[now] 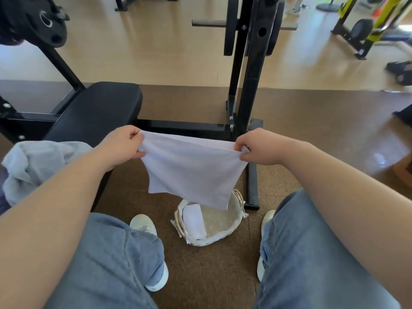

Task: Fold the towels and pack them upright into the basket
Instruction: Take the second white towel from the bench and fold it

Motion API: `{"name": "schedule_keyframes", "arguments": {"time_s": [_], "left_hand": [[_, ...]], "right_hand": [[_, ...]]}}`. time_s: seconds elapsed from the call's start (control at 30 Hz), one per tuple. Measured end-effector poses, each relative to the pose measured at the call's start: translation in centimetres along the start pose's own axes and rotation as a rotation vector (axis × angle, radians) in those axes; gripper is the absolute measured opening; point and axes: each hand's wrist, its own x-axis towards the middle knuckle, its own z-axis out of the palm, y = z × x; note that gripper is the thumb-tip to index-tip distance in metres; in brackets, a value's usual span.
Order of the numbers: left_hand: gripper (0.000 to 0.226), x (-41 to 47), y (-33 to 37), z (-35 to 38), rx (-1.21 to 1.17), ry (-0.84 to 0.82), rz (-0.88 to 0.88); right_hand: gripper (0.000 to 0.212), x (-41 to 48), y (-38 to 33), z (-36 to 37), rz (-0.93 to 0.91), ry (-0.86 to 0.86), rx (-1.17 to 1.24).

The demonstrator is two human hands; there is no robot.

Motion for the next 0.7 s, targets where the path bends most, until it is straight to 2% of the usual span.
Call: {"name": "schedule_keyframes", "arguments": {"time_s": [0.27,0.43,0.7], "left_hand": [[0.013,1.0,-1.3,0.6,0.031,-0.074,-0.020],[0.016,1.7,-1.5,0.7,0.042,-0.089,-0.016],[0.017,1.9,-1.5,1.0,0.010,-0.088,-0.041]], "right_hand": [[0.036,0.2,-0.6,0.3,-0.014,0.020,-0.147],[0.015,0.1,-0.4,1.2,-0.026,-0.059,-0.168],[0.013,0.4,-0.2,1.7,-0.046,-0.078,-0.159]]}}
